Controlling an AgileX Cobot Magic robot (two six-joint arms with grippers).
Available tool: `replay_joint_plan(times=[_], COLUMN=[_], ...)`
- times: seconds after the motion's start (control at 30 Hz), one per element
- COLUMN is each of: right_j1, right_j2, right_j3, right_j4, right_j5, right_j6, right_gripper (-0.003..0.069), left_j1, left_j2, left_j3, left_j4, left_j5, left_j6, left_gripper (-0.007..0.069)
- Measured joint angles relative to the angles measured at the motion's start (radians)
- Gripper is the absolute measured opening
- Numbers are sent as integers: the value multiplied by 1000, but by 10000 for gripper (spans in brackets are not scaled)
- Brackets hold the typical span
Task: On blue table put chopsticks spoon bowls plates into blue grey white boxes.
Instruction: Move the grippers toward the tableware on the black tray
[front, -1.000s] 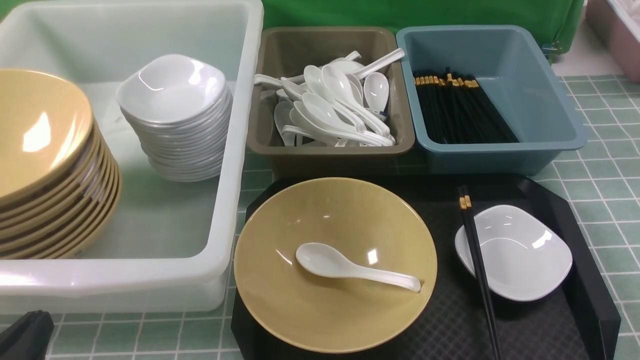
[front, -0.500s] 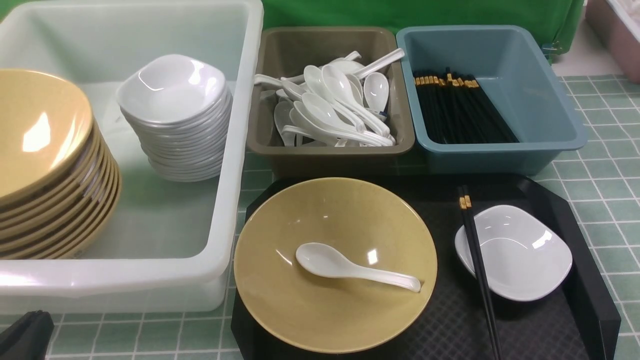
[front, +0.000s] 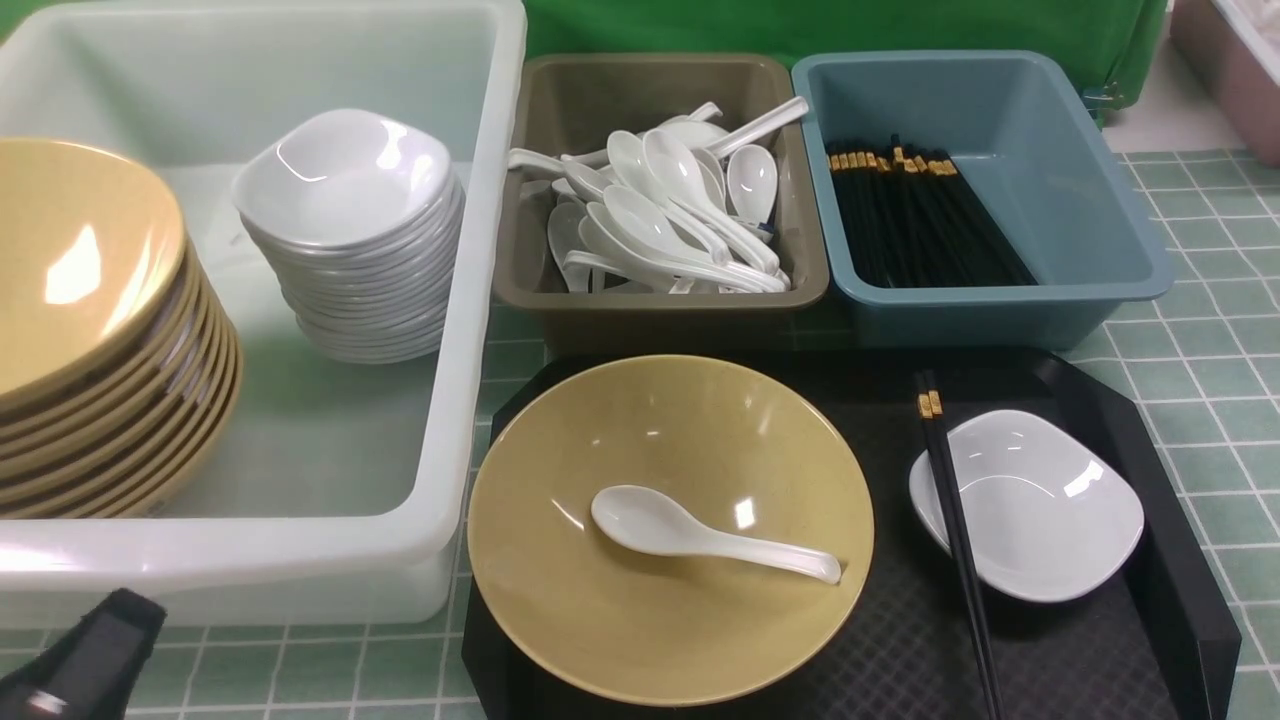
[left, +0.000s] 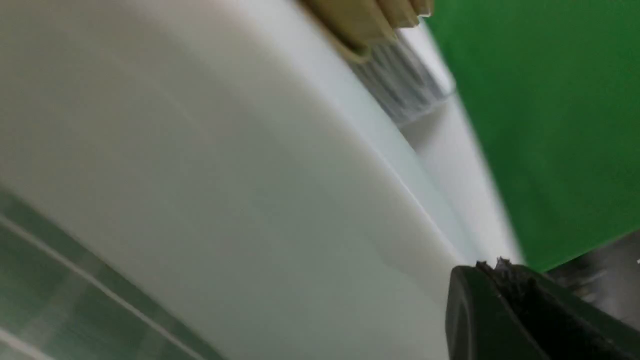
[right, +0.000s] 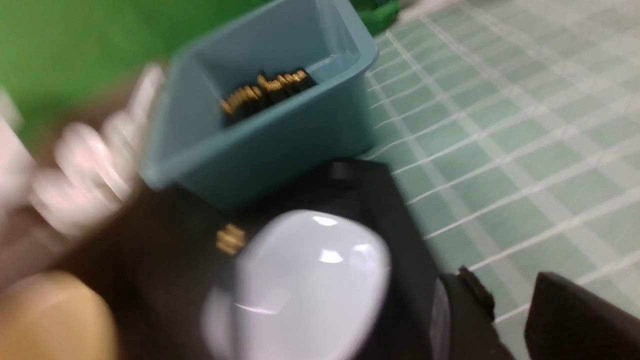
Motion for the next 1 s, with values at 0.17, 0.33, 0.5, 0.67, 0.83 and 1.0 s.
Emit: replay_joint_plan(times=[0.17,0.33,0.5,0.67,0.83,1.0], right_j1=[0,0,0,0,0,37], right_j2=[0,0,0,0,0,51], right_j3=[0,0,0,-1,-42,-224], right_j4=[86,86,86,91,124,138], right_j5=[0,3,4,6,30,69], right_j6=[417,386,301,202,41,-259], right_gripper=[238,238,238,238,226,122], left_j1=[0,0,0,-2,-3,-3], left_j2=[0,0,0,0,0,14], left_j3=[0,0,0,0,-65,-264], left_j4=[-183,-202,-210,-307,-344,-287], left_j5=[-19,-26,-26,-25,40,138], left_j6=[-40,-48,-48,-20,161,518], left_gripper=[4,4,4,4,4,4])
